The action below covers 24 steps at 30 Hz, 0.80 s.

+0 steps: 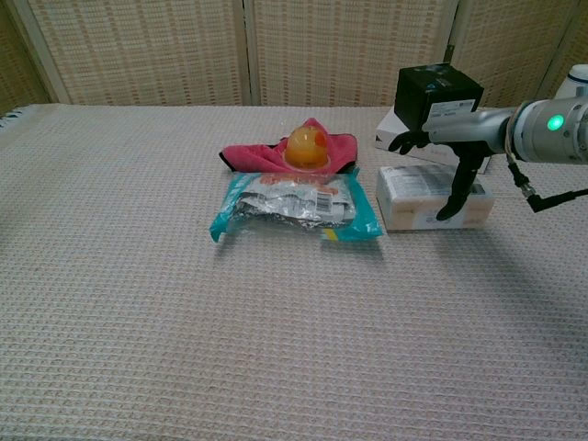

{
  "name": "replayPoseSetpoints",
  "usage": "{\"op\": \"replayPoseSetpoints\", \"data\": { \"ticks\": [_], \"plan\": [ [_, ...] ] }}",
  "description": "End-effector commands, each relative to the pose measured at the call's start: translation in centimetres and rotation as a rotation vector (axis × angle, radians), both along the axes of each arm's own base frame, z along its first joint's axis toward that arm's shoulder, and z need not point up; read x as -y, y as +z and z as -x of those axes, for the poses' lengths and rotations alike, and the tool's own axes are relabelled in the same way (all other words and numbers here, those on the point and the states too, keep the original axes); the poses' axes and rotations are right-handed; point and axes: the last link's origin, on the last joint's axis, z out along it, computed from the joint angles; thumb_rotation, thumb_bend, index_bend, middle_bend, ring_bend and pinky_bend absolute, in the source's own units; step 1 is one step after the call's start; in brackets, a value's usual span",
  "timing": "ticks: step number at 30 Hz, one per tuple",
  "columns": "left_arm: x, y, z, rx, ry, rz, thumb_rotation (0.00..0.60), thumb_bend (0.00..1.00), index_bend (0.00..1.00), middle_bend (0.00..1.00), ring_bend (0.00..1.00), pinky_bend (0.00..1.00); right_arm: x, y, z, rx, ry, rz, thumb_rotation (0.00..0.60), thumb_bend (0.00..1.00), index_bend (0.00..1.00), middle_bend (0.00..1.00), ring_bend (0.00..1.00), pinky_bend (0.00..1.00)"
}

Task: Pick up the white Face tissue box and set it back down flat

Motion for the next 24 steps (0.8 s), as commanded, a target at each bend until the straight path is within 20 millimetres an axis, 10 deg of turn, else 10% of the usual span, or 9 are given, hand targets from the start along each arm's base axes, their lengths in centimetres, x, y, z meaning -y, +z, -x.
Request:
{"op": "replayPoseSetpoints", "data": {
  "ticks": [1, 24],
  "plan": [
    [-0.2, -0.1, 0.2, 0.0, 0.009, 0.006, 0.6, 0.55, 0.15, 0.0, 0.0, 0.11, 0.5, -0.5, 0.5, -0.01, -0.033, 0.01, 0.6, 0.0, 0.0, 0.05, 0.0, 0.0],
    [-0.5, 0.3, 0.8, 0.017, 0.025, 0.0, 0.6, 0.55, 0.15, 0.0, 0.0, 0.11, 1.5, -2.1, -1.2, 0.006, -0.059, 0.017, 0.6, 0.0, 0.08, 0.1, 0.0, 0.0]
  ]
}}
